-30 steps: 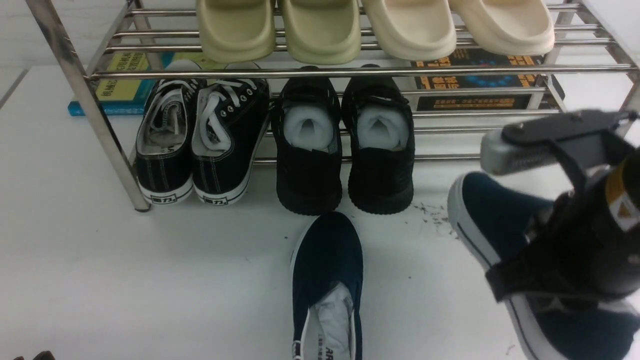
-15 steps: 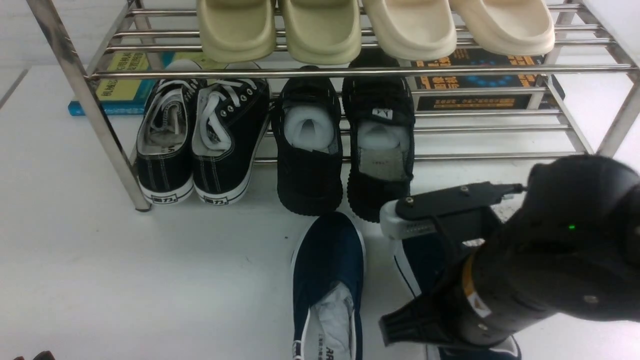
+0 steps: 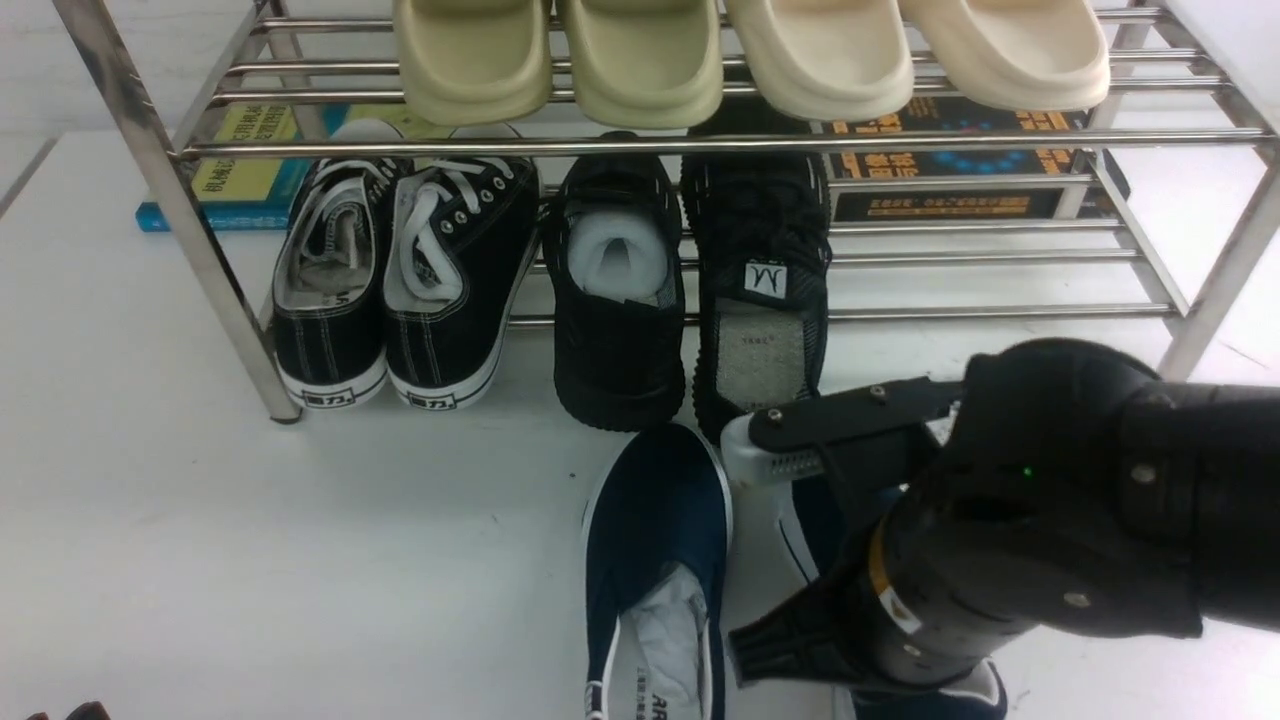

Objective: Take the shoes off the shelf with your hand on the white table.

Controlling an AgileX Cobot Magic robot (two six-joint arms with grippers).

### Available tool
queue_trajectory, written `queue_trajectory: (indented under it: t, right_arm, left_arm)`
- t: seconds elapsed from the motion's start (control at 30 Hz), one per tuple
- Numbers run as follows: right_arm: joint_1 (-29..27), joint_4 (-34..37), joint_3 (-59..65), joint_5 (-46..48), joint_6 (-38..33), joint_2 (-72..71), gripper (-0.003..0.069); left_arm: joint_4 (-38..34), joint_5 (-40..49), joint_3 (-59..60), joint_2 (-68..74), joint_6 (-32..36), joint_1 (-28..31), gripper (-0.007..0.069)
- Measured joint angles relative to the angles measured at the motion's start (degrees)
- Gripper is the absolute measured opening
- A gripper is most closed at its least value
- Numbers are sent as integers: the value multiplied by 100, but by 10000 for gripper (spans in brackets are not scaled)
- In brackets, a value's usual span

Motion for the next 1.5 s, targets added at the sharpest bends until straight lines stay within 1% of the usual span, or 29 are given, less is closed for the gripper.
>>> queue_trajectory:
  t: [0.23,0.5,0.63,0.83,0.97,1.07,1.1,1.13,1.37,1.5]
  right_arm:
    - [0,40,-391,886,-12,-622,31]
    - [0,-34,-449,1523,-28,-1374,34]
    - [0,59,-449,1665,-72,-1519,34]
    - [74,337,-262,1621,-275,-1519,37]
    - [233,396,100,1310,-217,-1519,37]
    - [274,416,518,677,4,-1501,37]
    - [274,409,539,639,11,-1495,37]
    - [274,383,684,338,69,-1428,37]
    - [274,287,763,-454,120,-786,37]
    - [293,253,763,-713,125,-423,38]
  left_arm:
    - [0,0,0,0,0,0,243]
    - [0,0,0,0,0,0,243]
    - [0,0,0,0,0,0,243]
    - [0,0,0,0,0,0,243]
    - [0,0,0,0,0,0,243]
    - [0,0,0,0,0,0,243]
    - [0,0,0,0,0,0,243]
    - [0,0,0,0,0,0,243]
    - [0,0,0,0,0,0,243]
    - [0,0,0,0,0,0,243]
